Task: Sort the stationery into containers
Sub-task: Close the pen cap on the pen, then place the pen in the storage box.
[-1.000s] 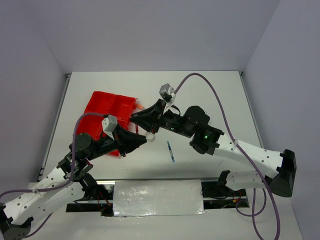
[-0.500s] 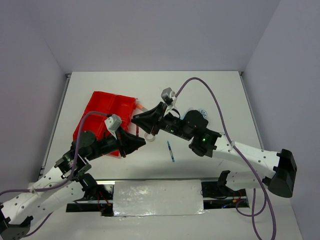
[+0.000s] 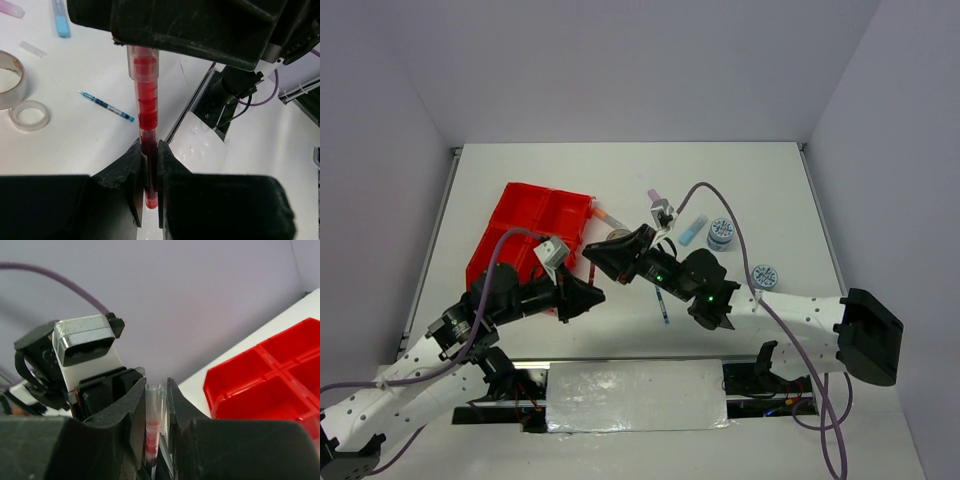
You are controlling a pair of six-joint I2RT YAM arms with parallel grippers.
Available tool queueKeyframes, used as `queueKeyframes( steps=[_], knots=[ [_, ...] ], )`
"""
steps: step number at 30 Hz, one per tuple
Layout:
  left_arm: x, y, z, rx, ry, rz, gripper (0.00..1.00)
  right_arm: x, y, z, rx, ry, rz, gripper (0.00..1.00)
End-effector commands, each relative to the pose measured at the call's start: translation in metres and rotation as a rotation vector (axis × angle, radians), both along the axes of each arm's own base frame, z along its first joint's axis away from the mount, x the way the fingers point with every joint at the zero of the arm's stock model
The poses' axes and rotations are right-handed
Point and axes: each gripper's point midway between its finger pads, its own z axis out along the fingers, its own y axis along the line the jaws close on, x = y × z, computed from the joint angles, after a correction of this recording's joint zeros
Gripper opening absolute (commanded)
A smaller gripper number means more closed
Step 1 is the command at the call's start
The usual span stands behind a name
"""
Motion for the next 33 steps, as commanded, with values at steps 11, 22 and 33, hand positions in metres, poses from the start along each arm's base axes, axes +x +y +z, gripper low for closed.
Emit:
queueKeyframes(
  steps=[11, 22, 33],
  knots=[
    [0.0, 0.024, 0.172, -0.4, -0.532, 0.074, 0.0, -0.082, 0.036, -0.16, -0.396, 0.264, 0.283, 0.0],
    [0.059, 0.005, 0.085, -0.228, -0.282, 0.23, 0.0, 0.008, -0.018, 0.037, -0.313, 0.056, -0.173, 0.58],
    [0.127, 0.117, -0.015, 0.127, 0.023, 1.034, 0.0, 0.048, -0.098, 0.064, -0.278, 0.02, -0.367, 0.84]
  ],
)
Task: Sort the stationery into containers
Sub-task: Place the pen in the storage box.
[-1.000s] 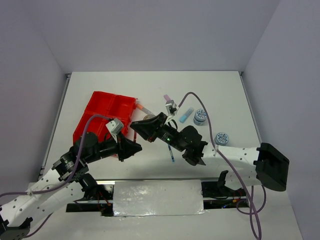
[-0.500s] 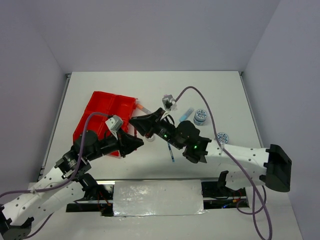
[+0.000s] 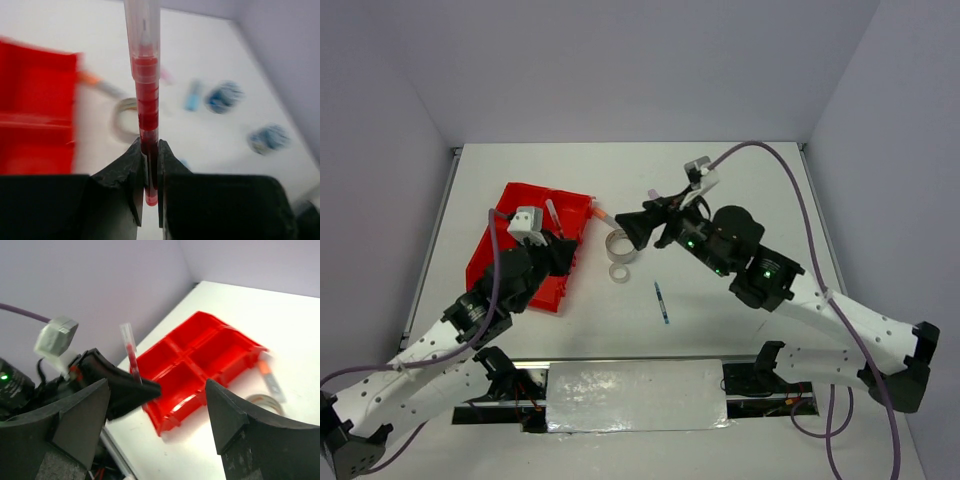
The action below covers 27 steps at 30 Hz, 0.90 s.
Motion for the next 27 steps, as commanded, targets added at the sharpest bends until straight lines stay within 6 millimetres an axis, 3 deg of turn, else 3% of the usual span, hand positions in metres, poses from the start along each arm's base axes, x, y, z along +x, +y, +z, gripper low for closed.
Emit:
queueKeyframes(
  steps=[1, 2, 4, 8, 10, 16, 21, 27],
  knots=[
    [0.028, 0.084, -0.033, 0.122, 0.152, 0.54, 0.0, 0.0, -0.033, -0.004, -0.005, -0.02, -0.053, 0.84],
    [0.031, 0.105, -0.042, 0.208, 0.178, 0.662, 0.0, -0.001, -0.04, -0.01, -0.006, -0.017, -0.062, 0.84],
    [0.036, 0.115, -0.051, 0.272, 0.2, 0.727, 0.0, -0.002, -0.044, -0.016, -0.016, -0.01, -0.067, 0.84],
    [0.06, 0.114, -0.083, 0.381, 0.238, 0.7, 0.0, -0.007, -0.05, -0.028, -0.037, -0.005, -0.059, 0.84],
    [0.064, 0.124, -0.102, 0.398, 0.257, 0.687, 0.13, -0.009, -0.051, -0.032, -0.048, -0.006, -0.056, 0.84],
    [0.066, 0.118, -0.128, 0.346, 0.305, 0.595, 0.2, -0.01, -0.059, -0.045, -0.066, -0.006, -0.073, 0.85],
    [0.061, 0.096, -0.147, 0.314, 0.352, 0.468, 0.18, -0.007, -0.05, -0.052, -0.067, 0.009, -0.059, 0.84],
    [0.052, 0.097, -0.158, 0.31, 0.392, 0.463, 0.26, -0.006, -0.042, -0.056, -0.068, 0.023, -0.04, 0.84]
  ],
)
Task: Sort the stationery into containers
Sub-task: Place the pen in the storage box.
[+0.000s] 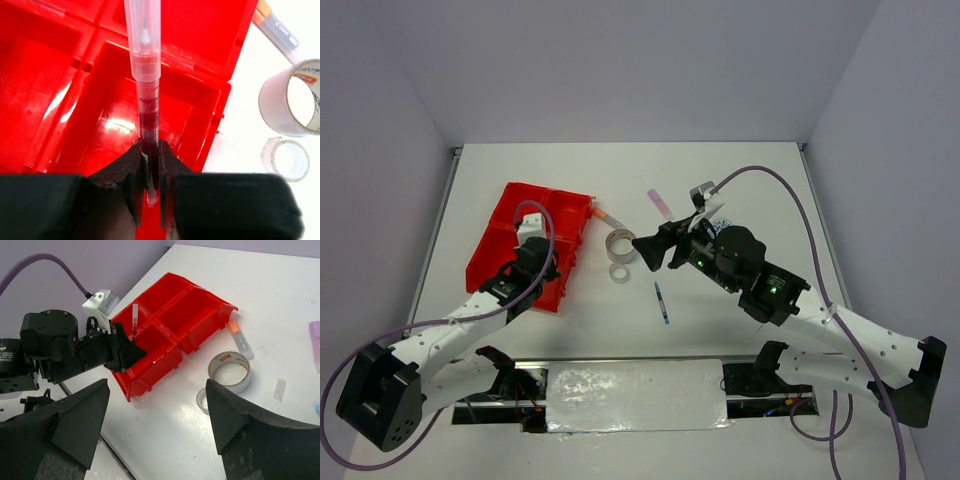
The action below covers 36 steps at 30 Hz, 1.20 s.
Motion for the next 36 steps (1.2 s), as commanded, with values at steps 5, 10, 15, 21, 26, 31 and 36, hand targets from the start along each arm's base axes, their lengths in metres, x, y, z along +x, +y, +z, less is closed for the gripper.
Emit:
queueKeyframes(
  steps=[5, 10, 15, 21, 26, 31, 36],
  knots=[
    [-0.006, 0.001, -0.002, -0.032, 0.018, 0.02, 0.3, 0.0, 0.003, 0.014, 0.044, -0.03, 0.011, 0.84],
    [-0.009, 0.006, -0.003, -0.033, 0.028, 0.055, 0.46, 0.0, 0.004, 0.015, 0.047, -0.027, 0.016, 0.84],
    [-0.011, 0.009, 0.006, -0.04, 0.022, 0.075, 0.65, 0.001, 0.005, 0.015, 0.044, -0.028, 0.013, 0.84],
    [-0.009, 0.0, 0.067, -0.144, -0.087, 0.046, 0.97, 0.008, 0.008, 0.011, 0.023, -0.015, -0.003, 0.84],
    [-0.014, -0.014, 0.1, -0.195, -0.086, -0.029, 0.99, 0.036, -0.001, -0.033, -0.081, 0.141, -0.092, 0.85],
    [-0.018, -0.046, 0.114, -0.316, -0.024, -0.129, 0.99, 0.059, -0.018, -0.087, -0.201, 0.272, -0.217, 0.84],
    [-0.018, -0.077, 0.119, -0.443, -0.073, -0.267, 0.99, 0.065, -0.024, -0.136, -0.334, 0.376, -0.244, 0.84]
  ],
)
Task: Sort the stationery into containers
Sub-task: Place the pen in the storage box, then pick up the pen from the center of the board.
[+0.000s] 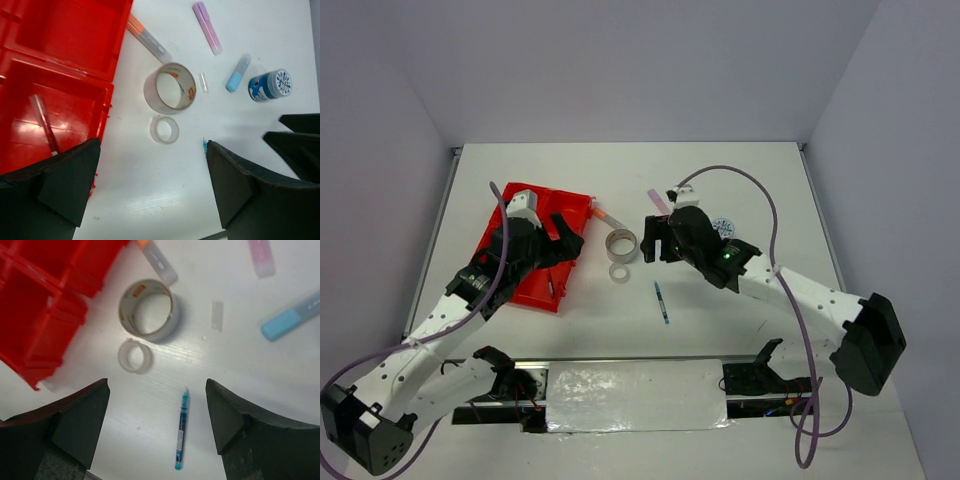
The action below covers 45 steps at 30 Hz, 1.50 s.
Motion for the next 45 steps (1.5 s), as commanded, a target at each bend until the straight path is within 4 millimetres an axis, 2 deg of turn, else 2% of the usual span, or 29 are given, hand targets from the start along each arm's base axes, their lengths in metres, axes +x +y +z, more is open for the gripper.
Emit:
queueKeyframes(
  steps=[1, 3, 4, 5, 7, 11, 14, 16, 19, 26, 30, 31, 33, 36, 39, 40, 41, 44, 45],
  knots=[
    [-0.001, -0.022, 0.006, -0.106, -0.013, -0.073, 0.99, 0.003, -0.001, -0.011, -0.053, 0.05, 0.017, 0.85],
    [0.001, -0.008, -0.008, -0.053, 0.05, 0.009, 0.99, 0.002, 0.0, -0.039, -0.129, 0.161, 0.032, 0.83],
    [0.006, -0.002, -0.008, -0.029, 0.056, 0.047, 0.99, -0.002, -0.005, -0.063, -0.201, 0.23, 0.025, 0.78],
    [0.004, 0.002, -0.01, -0.009, 0.079, 0.066, 0.99, -0.003, -0.006, -0.072, -0.228, 0.255, 0.02, 0.76],
    [0.006, 0.007, -0.002, -0.002, 0.073, 0.096, 0.99, -0.013, -0.011, -0.099, -0.286, 0.329, 0.017, 0.72],
    [0.005, 0.009, 0.007, 0.003, 0.041, 0.087, 0.99, -0.033, -0.005, -0.126, -0.302, 0.399, 0.065, 0.65],
    [0.005, 0.007, 0.003, 0.007, 0.042, 0.074, 0.99, -0.042, -0.001, -0.136, -0.329, 0.416, 0.08, 0.59],
    [0.005, 0.007, -0.006, 0.019, 0.063, 0.07, 0.99, -0.047, 0.002, -0.143, -0.344, 0.428, 0.089, 0.59],
    [0.005, 0.005, -0.014, 0.032, 0.083, 0.059, 0.99, -0.052, -0.001, -0.157, -0.374, 0.465, 0.075, 0.52],
    [0.005, 0.004, -0.018, 0.045, 0.079, 0.04, 0.99, -0.07, -0.009, -0.18, -0.413, 0.515, 0.051, 0.49],
    [0.005, 0.0, -0.023, 0.043, 0.093, 0.024, 0.99, -0.085, -0.01, -0.194, -0.434, 0.557, 0.07, 0.32],
    [0.005, 0.0, -0.024, 0.047, 0.095, 0.022, 0.99, -0.094, -0.01, -0.199, -0.44, 0.572, 0.081, 0.24],
    [0.005, 0.002, -0.023, 0.052, 0.096, 0.025, 0.99, -0.107, -0.013, -0.206, -0.455, 0.6, 0.094, 0.17],
    [0.006, 0.005, -0.019, 0.067, 0.095, 0.036, 0.99, -0.127, -0.01, -0.207, -0.457, 0.61, 0.12, 0.17],
    [0.007, 0.003, -0.019, 0.069, 0.096, 0.031, 0.99, -0.142, -0.019, -0.213, -0.473, 0.626, 0.124, 0.19],
    [0.008, 0.002, -0.019, 0.063, 0.097, 0.029, 0.99, -0.145, -0.02, -0.214, -0.47, 0.63, 0.127, 0.15],
    [0.008, -0.002, -0.021, 0.056, 0.102, 0.014, 0.99, -0.146, -0.02, -0.215, -0.466, 0.63, 0.13, 0.0],
    [0.012, -0.012, -0.022, 0.027, 0.102, -0.019, 0.99, -0.15, -0.024, -0.215, -0.445, 0.623, 0.122, 0.0],
    [0.014, -0.023, -0.021, 0.004, 0.099, -0.057, 0.99, -0.147, -0.022, -0.208, -0.407, 0.597, 0.12, 0.0]
  ],
)
